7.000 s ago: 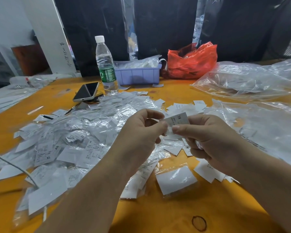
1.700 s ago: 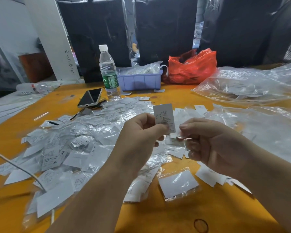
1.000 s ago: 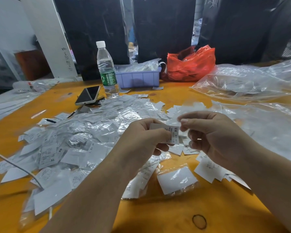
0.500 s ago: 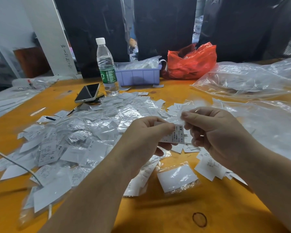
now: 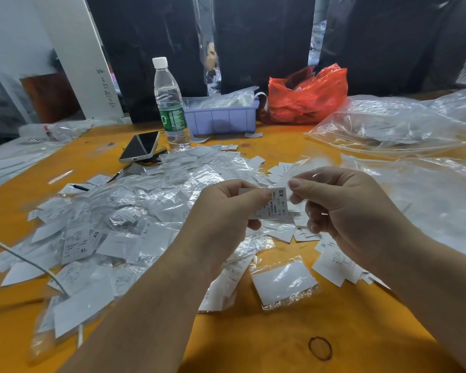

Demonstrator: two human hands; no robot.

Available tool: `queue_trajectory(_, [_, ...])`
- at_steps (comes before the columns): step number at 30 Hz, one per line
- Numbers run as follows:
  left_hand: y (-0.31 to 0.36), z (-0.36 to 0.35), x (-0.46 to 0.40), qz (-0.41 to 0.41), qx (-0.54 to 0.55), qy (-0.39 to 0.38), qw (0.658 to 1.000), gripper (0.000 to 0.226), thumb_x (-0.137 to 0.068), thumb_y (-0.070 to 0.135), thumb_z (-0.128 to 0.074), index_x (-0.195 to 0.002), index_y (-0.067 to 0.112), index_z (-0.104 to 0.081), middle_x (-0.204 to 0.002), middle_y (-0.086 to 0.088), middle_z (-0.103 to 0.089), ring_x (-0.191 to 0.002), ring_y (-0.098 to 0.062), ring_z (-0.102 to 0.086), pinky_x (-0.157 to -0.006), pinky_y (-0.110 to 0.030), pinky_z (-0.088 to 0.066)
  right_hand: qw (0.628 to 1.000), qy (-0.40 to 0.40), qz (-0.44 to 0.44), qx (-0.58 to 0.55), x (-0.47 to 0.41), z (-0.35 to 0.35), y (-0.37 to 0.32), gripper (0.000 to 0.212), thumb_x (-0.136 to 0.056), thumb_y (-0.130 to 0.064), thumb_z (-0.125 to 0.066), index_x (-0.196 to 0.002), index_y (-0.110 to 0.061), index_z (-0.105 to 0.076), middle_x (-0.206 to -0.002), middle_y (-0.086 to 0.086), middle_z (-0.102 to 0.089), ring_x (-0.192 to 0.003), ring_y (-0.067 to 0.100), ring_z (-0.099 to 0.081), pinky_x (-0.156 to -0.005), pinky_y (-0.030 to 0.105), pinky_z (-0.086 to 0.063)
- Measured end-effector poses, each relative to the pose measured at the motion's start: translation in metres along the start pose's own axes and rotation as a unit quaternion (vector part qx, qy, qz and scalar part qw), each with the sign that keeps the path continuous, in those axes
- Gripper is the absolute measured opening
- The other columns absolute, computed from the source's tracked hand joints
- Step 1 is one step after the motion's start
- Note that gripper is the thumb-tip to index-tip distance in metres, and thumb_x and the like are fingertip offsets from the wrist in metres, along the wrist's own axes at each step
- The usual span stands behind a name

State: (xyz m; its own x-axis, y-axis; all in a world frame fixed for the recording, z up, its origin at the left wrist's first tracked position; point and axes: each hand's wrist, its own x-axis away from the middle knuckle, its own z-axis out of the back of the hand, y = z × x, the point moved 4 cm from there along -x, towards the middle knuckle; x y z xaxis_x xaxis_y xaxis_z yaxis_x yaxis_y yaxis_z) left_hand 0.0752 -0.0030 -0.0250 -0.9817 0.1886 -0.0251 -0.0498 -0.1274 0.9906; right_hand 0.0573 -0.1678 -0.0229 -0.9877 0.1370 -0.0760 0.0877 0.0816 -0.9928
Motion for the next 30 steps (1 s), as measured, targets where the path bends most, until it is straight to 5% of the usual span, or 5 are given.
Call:
queue_trajectory(14, [-0.0007,0.0029,-0.0010,-0.014,0.013,0.029,0.999,0.014,-0.092,0.028,-0.065,-0.081,0.019,-0.071,-0.068,0.006,-0.070,-0.057,-0.004,-0.058,-0.049,-0.021,-0.045,0.996,-0.070,-0.042,0.020,0.0008,-0.0075,0.0044,0.011,-0.069,-0.005,-0.078,-0.076,-0.012,-0.073,-0.066,0.006,-0.067,-0.046,0.010,-0.051,-0.043,0.023,-0.045])
queue_trajectory(17, [-0.0003,0.0029,-0.0006,-0.024,0.012,0.039,0.999,0.014,-0.092,0.027,-0.065,-0.082,0.019,-0.071,-0.067,0.008,-0.069,-0.057,-0.004,-0.058,-0.049,-0.020,-0.045,0.996,-0.077,-0.040,0.019,0.0014,-0.0085,0.0041,0.027,-0.056,-0.015,-0.079,-0.082,-0.008,-0.072,-0.065,0.004,-0.066,-0.046,0.010,-0.052,-0.044,0.023,-0.045])
queue_trajectory(21, [0.0021,0.0001,0.0016,-0.081,-0.044,0.076,0.993,0.016,-0.093,0.028,-0.064,-0.079,0.020,-0.069,-0.063,0.012,-0.067,-0.055,-0.001,-0.057,-0.047,-0.014,-0.044,0.996,-0.080,-0.034,0.025,0.0021,-0.0093,0.0043,0.033,-0.055,-0.016,-0.079,-0.085,-0.006,-0.072,-0.074,0.010,-0.068,-0.046,0.011,-0.052,-0.044,0.025,-0.046])
queue_trajectory(30, [0.0073,-0.0046,0.0061,-0.192,-0.143,0.144,0.960,0.018,-0.093,0.026,-0.063,-0.076,0.022,-0.066,-0.065,0.009,-0.067,-0.064,0.000,-0.062,-0.051,-0.014,-0.047,0.997,-0.066,0.007,0.044,0.0034,-0.0098,0.0032,0.035,-0.053,-0.018,-0.081,-0.085,-0.008,-0.070,-0.061,-0.004,-0.065,-0.042,0.010,-0.048,-0.040,0.022,-0.043])
